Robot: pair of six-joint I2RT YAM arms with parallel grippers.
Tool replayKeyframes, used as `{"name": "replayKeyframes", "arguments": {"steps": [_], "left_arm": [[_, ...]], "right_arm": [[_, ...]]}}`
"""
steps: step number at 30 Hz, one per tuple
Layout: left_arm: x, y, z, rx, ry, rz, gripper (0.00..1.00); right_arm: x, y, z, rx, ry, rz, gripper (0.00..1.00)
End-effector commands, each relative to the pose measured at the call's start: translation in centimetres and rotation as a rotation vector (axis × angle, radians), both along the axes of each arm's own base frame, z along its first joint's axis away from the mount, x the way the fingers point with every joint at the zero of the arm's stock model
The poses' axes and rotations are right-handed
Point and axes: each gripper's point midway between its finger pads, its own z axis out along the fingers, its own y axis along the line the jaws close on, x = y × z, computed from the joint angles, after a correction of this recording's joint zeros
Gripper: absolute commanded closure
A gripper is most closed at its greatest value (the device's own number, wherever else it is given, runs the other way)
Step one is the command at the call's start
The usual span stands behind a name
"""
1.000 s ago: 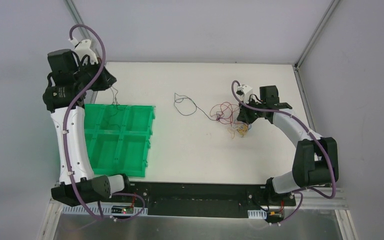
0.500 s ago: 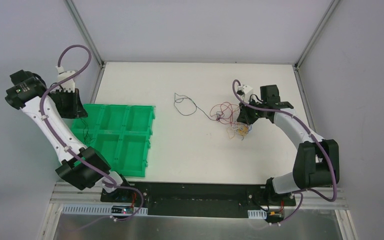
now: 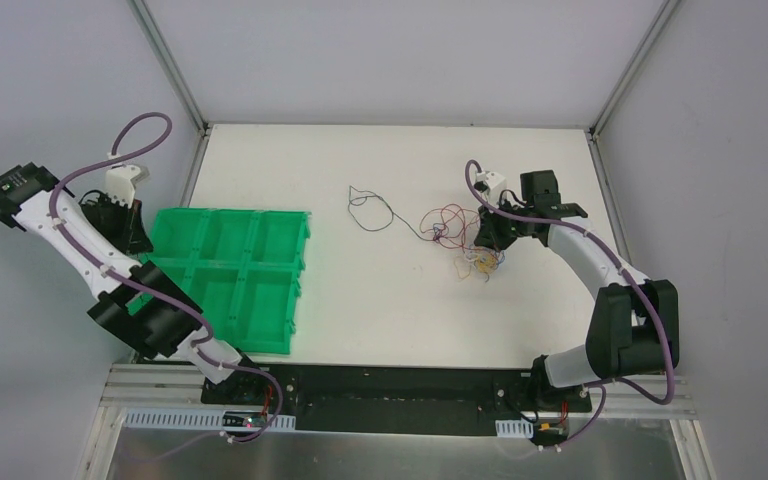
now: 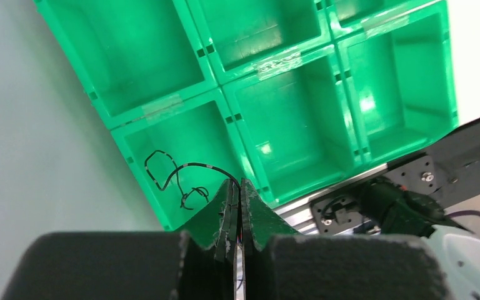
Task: Untangle the cables
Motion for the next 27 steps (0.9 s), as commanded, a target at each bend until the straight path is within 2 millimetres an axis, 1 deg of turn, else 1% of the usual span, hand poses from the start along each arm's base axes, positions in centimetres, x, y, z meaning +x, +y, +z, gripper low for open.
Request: {"name": "replayKeyframes", "arguments": {"steps": [1, 8, 11, 13, 16, 20, 23, 25, 27], "left_arm": [[-1.5, -2.1, -0.9, -0.107, 0.057, -0.147, 1.0], [1.0, -1.5, -1.6, -0.152, -0.035, -0.232, 1.0], [1.5, -1.4, -2.1, -0.16, -0.06, -0.274, 0.98], [1.3, -1.4, -2.8, -0.152, -0.057, -0.314, 0.97], [0.3, -1.6, -3.9, -0.119, -0.058, -0.382, 0.97], [-0.3, -2.1, -4.0, -0.058, -0.143, -0.418, 0.98], [-0.7, -2.4, -3.8, -0.041, -0.205, -0.423, 0.96], [-1.1, -2.4, -3.8, -0.033, -0.223, -0.42, 0.93], [-1.8, -2.5, -4.2, -0.024, -0.213, -0.433, 0.93]], "right_arm": [[0.5, 0.2, 1.8, 0.007, -0.048, 0.016, 1.0], [0.6, 0.2, 1.2, 0.005, -0.023, 0.008, 1.0], [0.6, 0.1, 1.1, -0.001, -0.022, 0.004, 1.0], [0.6, 0.0, 1.1, -0.006, -0.021, 0.006, 1.0], [0.6, -0.1, 1.1, -0.01, -0.022, 0.007, 1.0], [0.5, 0.0, 1.1, -0.008, -0.018, 0.006, 1.0], [0.4, 0.0, 1.2, -0.005, -0.017, 0.007, 1.0], [0.4, 0.0, 1.3, -0.004, -0.018, 0.005, 1.0], [0.4, 0.0, 1.4, -0.005, -0.022, 0.004, 1.0]]}}
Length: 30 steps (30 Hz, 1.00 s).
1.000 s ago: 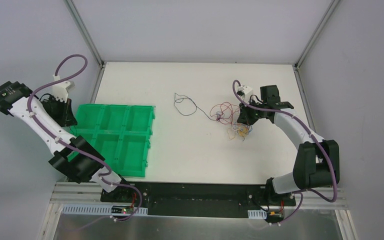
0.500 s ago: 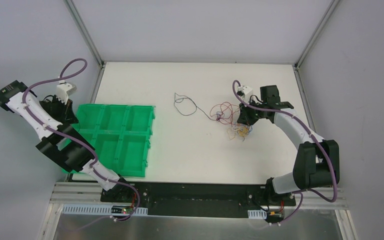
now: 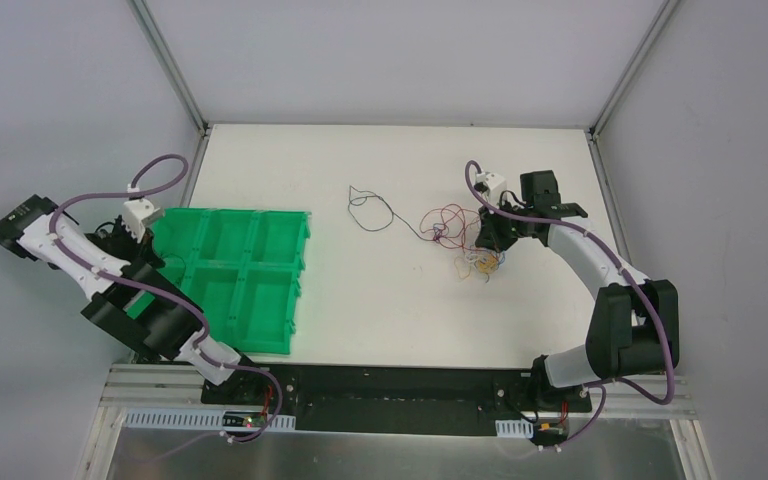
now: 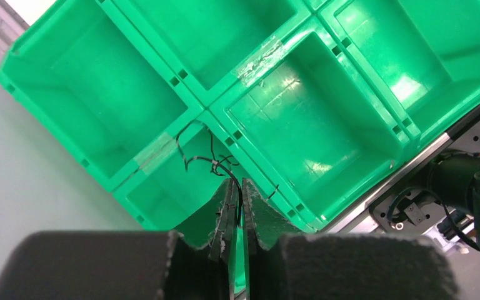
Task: Untangle the cables
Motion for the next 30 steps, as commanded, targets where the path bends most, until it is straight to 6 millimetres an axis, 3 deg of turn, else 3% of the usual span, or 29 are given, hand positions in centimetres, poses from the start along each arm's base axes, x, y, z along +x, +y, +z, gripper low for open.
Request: {"name": "replayKeyframes", "arguments": {"steps": [1, 8, 13, 21, 24, 28, 30], "left_arm": [[-1.7, -2.5, 1.1, -0.017, -0.065, -0.079, 0.92], [-3.4, -2.8, -0.6, -0.016, -0.014, -0.084, 0.91], [-4.1, -0.6, -1.3, 0.01, 0.038, -0.022, 1.0], [-5.3, 2.1, -2.3, 0.069, 0.087, 0.017, 1.0], [-5.1, 0.8, -1.5, 0.053, 0.052, 0.017, 0.68], [-3.8, -3.6, 1.0, 0.011, -0.044, 0.031, 0.36], [-2.8, -6.9, 2.3, -0.019, -0.053, 0.016, 0.04]], "right_arm": [[0.7, 0.3, 1.7, 0.011, -0.035, 0.011, 1.0], [0.8, 0.3, 1.8, 0.015, -0.036, 0.009, 1.0], [0.6, 0.3, 1.9, 0.014, -0.034, 0.011, 1.0], [0.8, 0.5, 1.7, 0.021, -0.022, 0.01, 1.0], [0.8, 0.5, 1.7, 0.024, -0.019, 0.002, 1.0], [0.5, 1.0, 2.5, 0.066, 0.011, -0.019, 1.0], [0.4, 1.8, 3.6, 0.112, 0.024, -0.017, 1.0]]}}
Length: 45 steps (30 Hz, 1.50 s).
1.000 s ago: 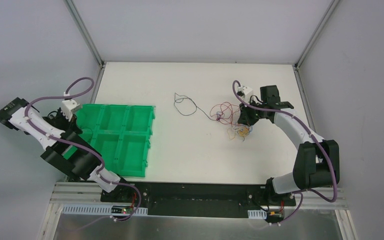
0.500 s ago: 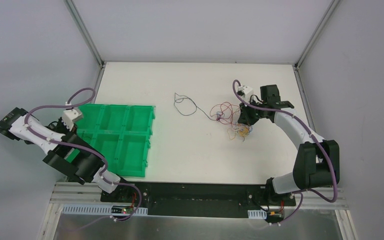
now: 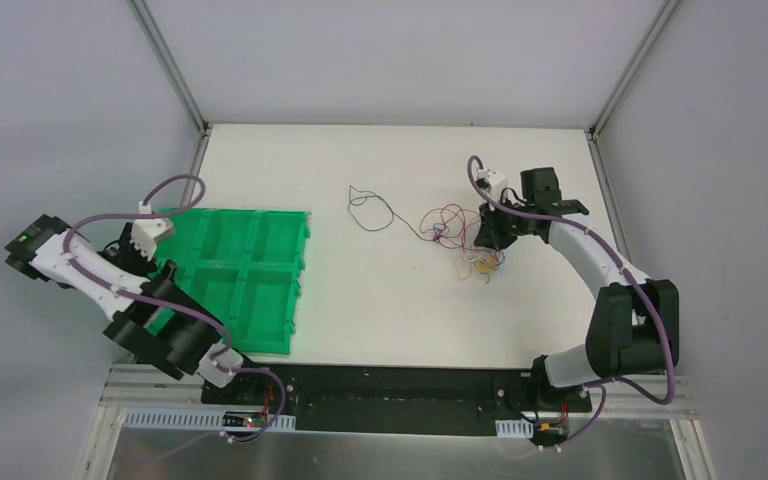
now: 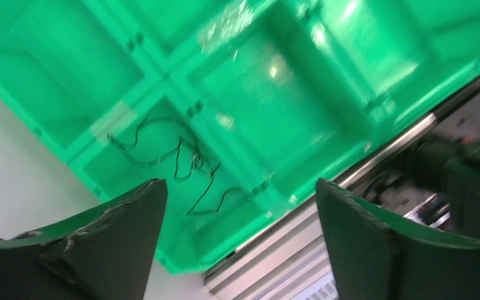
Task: Untangle the cables
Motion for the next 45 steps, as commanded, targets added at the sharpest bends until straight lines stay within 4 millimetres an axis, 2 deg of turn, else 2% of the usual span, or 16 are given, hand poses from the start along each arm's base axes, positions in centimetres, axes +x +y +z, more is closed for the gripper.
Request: {"name": "replayKeyframes", "arguments": {"steps": [1, 3, 6, 7, 8, 11, 13, 16, 18, 22, 24, 26, 28, 31, 34, 45], "left_arm": [[2.2, -8.5, 4.6, -0.09, -0.099, -0.027, 0.01], [4.7, -12.0, 6.1, -0.103, -0.16, -0.068, 0.01], [9.3, -15.7, 8.6, -0.134, -0.252, 0.027, 0.01], [10.5, -17.5, 9.6, -0.184, -0.258, 0.06, 0.01], [11.4, -19.2, 10.8, -0.204, -0.289, 0.015, 0.01], [13.1, -25.2, 13.1, -0.373, -0.223, -0.056, 0.01], [13.4, -29.2, 13.6, -0.454, -0.154, -0.139, 0.01], [12.1, -34.7, 13.4, -0.502, -0.13, -0.398, 0.01], [11.9, -38.6, 13.3, -0.566, -0.116, -0.47, 0.01], [11.5, -44.9, 13.8, -0.753, -0.063, -0.478, 0.01], [10.9, -47.4, 14.5, -0.821, -0.062, -0.498, 0.11], [10.0, -49.3, 14.9, -0.864, -0.065, -0.551, 0.24], [9.5, -50.6, 15.0, -0.893, -0.069, -0.582, 0.31], [9.8, -51.7, 14.5, -0.935, -0.042, -0.581, 0.37], [9.2, -52.7, 14.2, -0.942, -0.01, -0.607, 0.44], [7.5, -54.4, 13.5, -0.956, 0.079, -0.657, 0.61]], "right_arm": [[0.6, 2.0, 4.0, 0.122, -0.005, 0.001, 1.0], [0.5, 2.9, 5.8, 0.172, -0.001, 0.014, 1.0], [-0.4, 4.5, 8.8, 0.249, -0.005, 0.058, 1.0], [-1.1, 5.0, 9.7, 0.273, -0.002, 0.076, 1.0], [-1.7, 5.5, 10.7, 0.297, -0.003, 0.092, 1.0], [-3.6, 7.2, 13.2, 0.372, -0.005, 0.141, 1.0], [-4.6, 8.1, 14.1, 0.404, -0.009, 0.161, 1.0], [-5.7, 9.0, 14.7, 0.429, -0.005, 0.191, 1.0], [-6.2, 9.2, 14.7, 0.429, -0.014, 0.211, 1.0], [-7.2, 9.7, 14.4, 0.429, -0.037, 0.276, 1.0], [-7.6, 9.9, 14.3, 0.431, -0.048, 0.309, 1.0], [-8.1, 10.2, 14.1, 0.434, -0.055, 0.346, 1.0], [-8.6, 10.5, 14.1, 0.44, -0.055, 0.377, 1.0], [-9.0, 10.9, 13.9, 0.434, -0.067, 0.416, 1.0], [-9.2, 11.2, 13.8, 0.424, -0.075, 0.434, 1.0], [-9.2, 12.0, 13.2, 0.406, -0.069, 0.445, 1.0]]}}
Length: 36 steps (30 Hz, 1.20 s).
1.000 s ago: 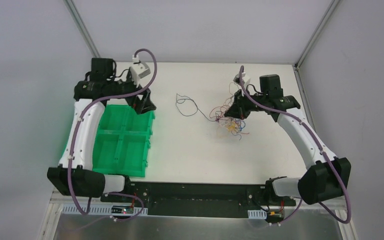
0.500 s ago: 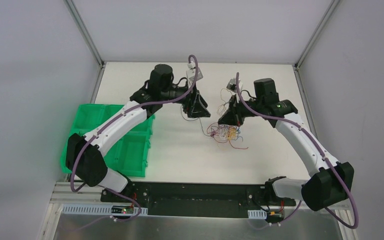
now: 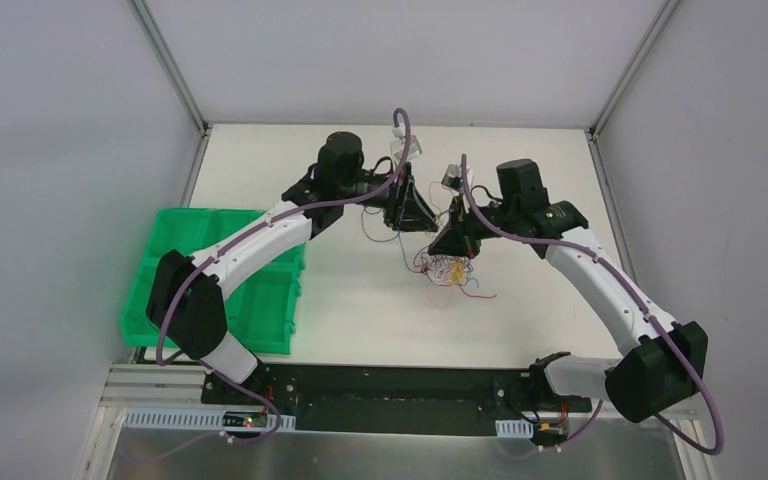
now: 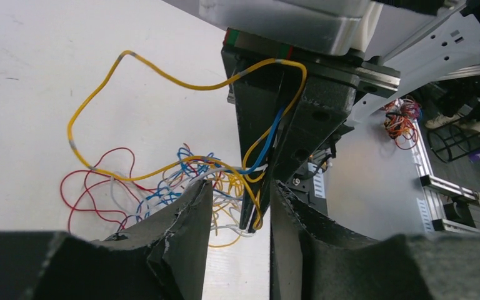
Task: Untangle the cables
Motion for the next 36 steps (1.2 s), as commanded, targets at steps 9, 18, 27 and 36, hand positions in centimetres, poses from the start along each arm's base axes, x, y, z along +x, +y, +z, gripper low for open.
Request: {"name": "replayKeyframes", "arguments": {"steps": [9, 18, 27, 36], "left_arm": [[-2.2, -0.4, 5.8, -0.112, 0.03, -0.047, 1.0], [-2.2, 1.6, 12.7, -0.237, 0.101, 0.012, 1.0], [2.7, 6.4, 20.7, -0.385, 0.056, 0.16, 1.0], [3.2, 11.5, 32.3, -0.509, -0.255, 0.263, 1.0]], "right_arm": [[1.6, -0.2, -1.1, -0.03, 0.011, -0.062, 0.91], [6.6, -2.5, -4.3, -0.011, 0.062, -0.263, 0.8], [7.8, -5.7, -10.9, -0.192, 0.035, -0.322, 0.81], [7.0, -9.0, -17.2, -0.411, 0.079, -0.315, 0.8]]}}
